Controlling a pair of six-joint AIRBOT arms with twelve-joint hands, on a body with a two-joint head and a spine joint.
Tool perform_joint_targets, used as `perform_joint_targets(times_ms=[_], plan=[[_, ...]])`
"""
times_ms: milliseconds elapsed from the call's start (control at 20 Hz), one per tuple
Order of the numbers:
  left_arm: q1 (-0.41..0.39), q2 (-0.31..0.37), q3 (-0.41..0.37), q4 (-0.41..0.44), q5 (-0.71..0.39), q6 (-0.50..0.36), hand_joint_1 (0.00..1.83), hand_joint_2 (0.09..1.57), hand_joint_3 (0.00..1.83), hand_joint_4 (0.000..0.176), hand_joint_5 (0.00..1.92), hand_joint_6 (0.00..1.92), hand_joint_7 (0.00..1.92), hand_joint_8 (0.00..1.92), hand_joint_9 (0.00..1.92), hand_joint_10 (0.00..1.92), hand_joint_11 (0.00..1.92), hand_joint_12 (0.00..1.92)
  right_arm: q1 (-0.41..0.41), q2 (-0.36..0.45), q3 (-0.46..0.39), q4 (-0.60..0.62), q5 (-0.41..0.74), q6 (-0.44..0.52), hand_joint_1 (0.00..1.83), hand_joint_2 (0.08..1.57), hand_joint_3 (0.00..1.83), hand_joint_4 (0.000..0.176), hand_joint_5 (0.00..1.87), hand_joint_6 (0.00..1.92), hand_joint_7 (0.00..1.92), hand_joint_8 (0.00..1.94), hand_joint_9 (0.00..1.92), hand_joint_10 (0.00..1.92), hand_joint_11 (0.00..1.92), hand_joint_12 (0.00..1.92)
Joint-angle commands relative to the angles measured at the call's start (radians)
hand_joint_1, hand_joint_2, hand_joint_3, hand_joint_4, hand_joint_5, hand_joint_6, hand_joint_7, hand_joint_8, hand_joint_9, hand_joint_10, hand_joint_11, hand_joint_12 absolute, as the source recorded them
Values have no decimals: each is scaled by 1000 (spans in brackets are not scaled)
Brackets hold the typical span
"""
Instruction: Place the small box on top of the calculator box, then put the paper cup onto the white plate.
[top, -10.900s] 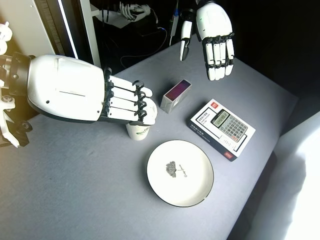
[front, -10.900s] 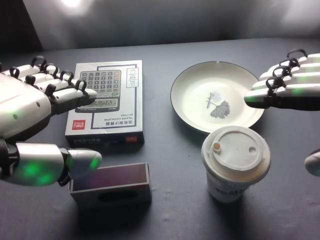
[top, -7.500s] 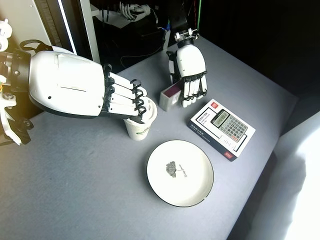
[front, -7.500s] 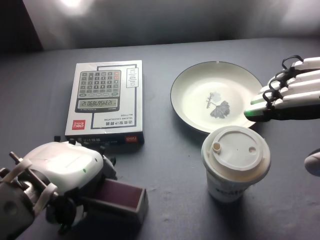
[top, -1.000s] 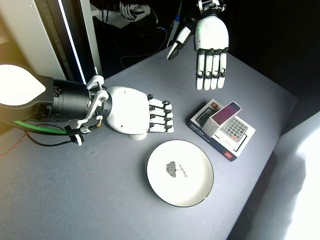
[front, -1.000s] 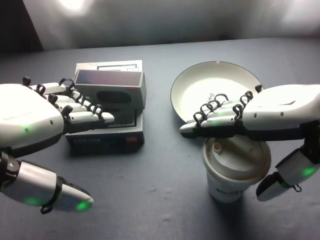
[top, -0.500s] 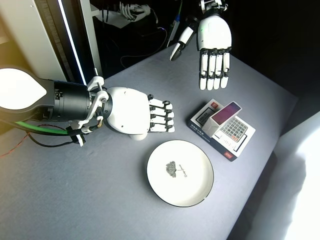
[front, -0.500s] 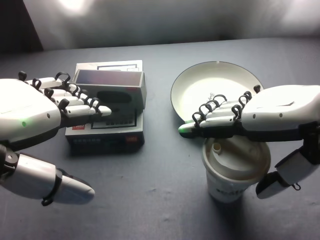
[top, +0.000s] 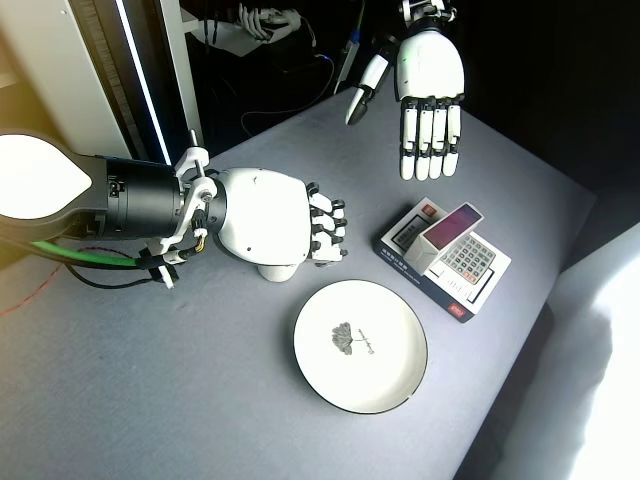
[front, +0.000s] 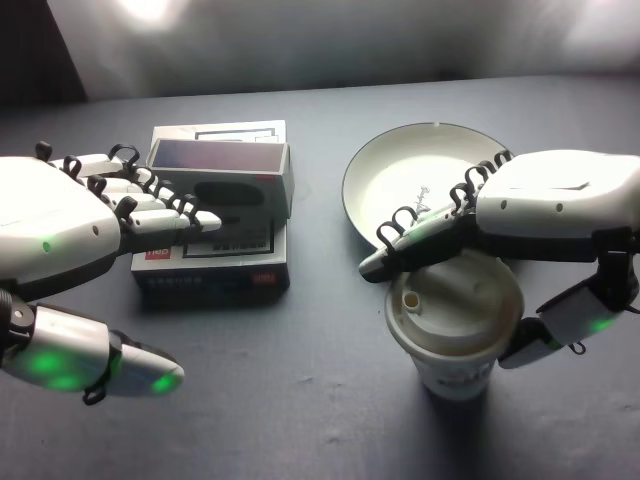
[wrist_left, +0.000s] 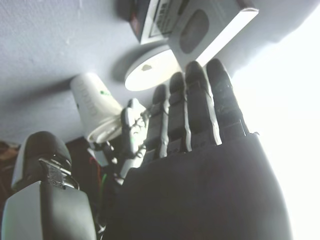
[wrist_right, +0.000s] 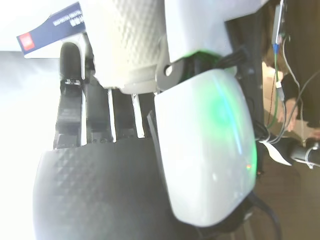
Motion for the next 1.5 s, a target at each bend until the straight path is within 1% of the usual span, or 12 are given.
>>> perform_joint_targets(times_ms=[0, 50, 100, 250, 450, 600, 750, 850, 1000, 1300, 1350, 1450], plan=[[-15, 8, 3, -13, -98, 4, 214, 1085, 7, 0, 141, 0, 194, 0, 184, 0, 0, 288, 5, 8, -2, 6, 37, -2, 1518, 1123, 3, 0, 813, 919, 983, 856, 854, 1130, 824, 1588], [-16, 8, 3, -16, -98, 7, 222, 1089, 5, 0, 143, 1, 186, 1, 183, 0, 0, 312, 6, 8, -2, 7, 40, -2, 1497, 1128, 1, 0, 779, 1085, 974, 884, 877, 1110, 836, 1581], [-16, 8, 3, -16, -98, 8, 213, 1097, 5, 0, 152, 3, 201, 6, 194, 4, 0, 330, 6, 8, -2, 12, 42, -2, 1492, 1133, 1, 0, 755, 1132, 960, 916, 875, 1117, 837, 1585], [-19, 8, 3, -16, -98, 11, 169, 1114, 5, 0, 146, 1, 203, 2, 194, 1, 0, 296, 9, 9, -1, 66, 46, -24, 1492, 1128, 1, 0, 768, 1116, 953, 917, 910, 1082, 831, 1585], [-22, 7, 4, -16, -94, 13, 158, 1114, 1, 0, 168, 3, 220, 4, 202, 3, 0, 335, 26, 9, 13, 220, 52, -84, 1490, 1136, 0, 0, 758, 1150, 949, 928, 871, 1123, 821, 1598], [-29, 4, 8, -16, -87, 16, 135, 1125, 4, 0, 146, 1, 201, 1, 176, 1, 0, 261, 56, 7, 18, 236, 42, -89, 1491, 1132, 0, 0, 760, 1137, 961, 905, 882, 1113, 833, 1585], [-33, 1, 13, -16, -87, 17, 181, 1119, 0, 0, 167, 1, 197, 1, 180, 1, 0, 284, 104, 2, 24, 237, 43, -103, 1491, 1138, 1, 0, 737, 1162, 950, 928, 866, 1134, 833, 1588], [-33, 1, 14, -16, -86, 17, 170, 1128, 2, 0, 167, 0, 196, 2, 171, 1, 0, 242, 131, -8, 39, 278, 43, -145, 1491, 1138, 0, 0, 741, 1158, 952, 931, 870, 1126, 820, 1599], [-33, 2, 14, -16, -85, 17, 185, 1123, 0, 0, 200, 2, 236, 3, 210, 4, 0, 337, 162, -45, 99, 373, 44, -205, 1491, 1134, 0, 0, 753, 1142, 967, 913, 873, 1115, 826, 1590], [-33, 2, 15, -16, -85, 17, 179, 1134, 4, 0, 204, 4, 242, 6, 223, 7, 0, 349, 154, -148, 273, 513, 58, -317, 1490, 1139, 1, 0, 729, 1175, 952, 934, 858, 1132, 834, 1586], [-33, 2, 16, -16, -85, 18, 122, 1154, 4, 0, 178, 4, 229, 6, 208, 4, 0, 295, 146, -170, 315, 534, 77, -330, 1490, 1140, 1, 0, 732, 1164, 952, 936, 859, 1137, 829, 1594], [-33, 2, 17, -16, -85, 20, 177, 1150, 0, 0, 189, 6, 237, 7, 219, 7, 0, 297, 132, -205, 369, 581, 98, -347, 1492, 1134, 0, 0, 745, 1146, 970, 909, 872, 1114, 835, 1581]])
